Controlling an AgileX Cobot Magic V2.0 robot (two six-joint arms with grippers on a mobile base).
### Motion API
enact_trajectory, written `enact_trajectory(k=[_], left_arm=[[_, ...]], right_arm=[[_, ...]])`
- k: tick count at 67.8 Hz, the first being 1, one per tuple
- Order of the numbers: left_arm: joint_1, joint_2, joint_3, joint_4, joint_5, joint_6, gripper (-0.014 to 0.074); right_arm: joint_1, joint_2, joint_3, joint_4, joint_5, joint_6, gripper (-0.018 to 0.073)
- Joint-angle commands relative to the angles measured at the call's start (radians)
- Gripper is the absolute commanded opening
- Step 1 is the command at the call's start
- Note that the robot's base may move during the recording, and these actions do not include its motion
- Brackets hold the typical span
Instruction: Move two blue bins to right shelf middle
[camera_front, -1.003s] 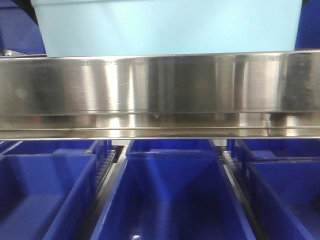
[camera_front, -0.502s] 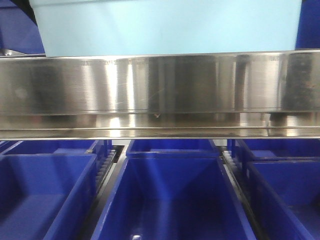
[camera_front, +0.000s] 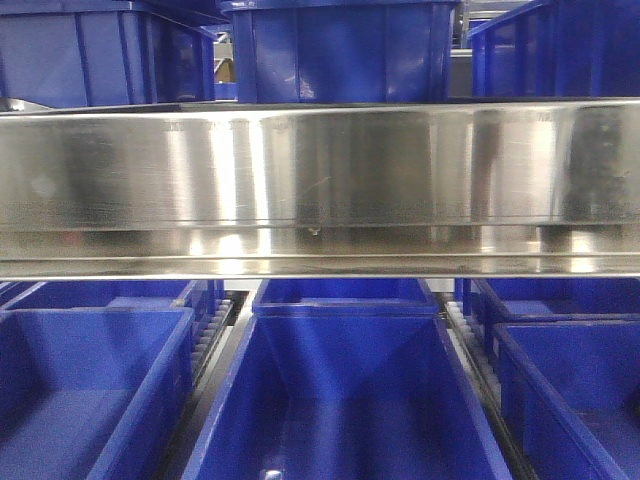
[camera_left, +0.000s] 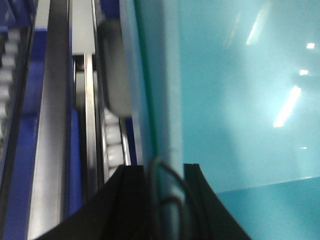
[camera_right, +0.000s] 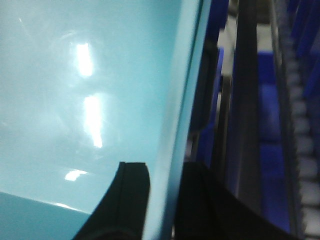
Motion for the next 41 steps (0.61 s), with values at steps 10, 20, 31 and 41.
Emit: enact_trajectory(k=[10,20,31,41], left_arm=[[-0.002,-0.029,-0.043,-0.014,-0.091,0.011,-0.0111],[-0.002,-0.029,-0.043,-0.014,-0.091,0.011,-0.0111],[-0.002,-0.029,-0.043,-0.014,-0.093,0.011,-0.0111],[-0.002,-0.029,-0.043,-0.014,-0.096,0.011,-0.0111]], right_arm=[[0.002,-0.017,-0.064,-0.024,-0.082,-0.015,-0.0154],[0.002,-0.017,-0.064,-0.024,-0.082,-0.015,-0.0154],[0.002,-0.017,-0.064,-0.024,-0.082,-0.015,-0.0154],[0.002,-0.017,-0.064,-0.024,-0.084,-0.015,-0.0154]])
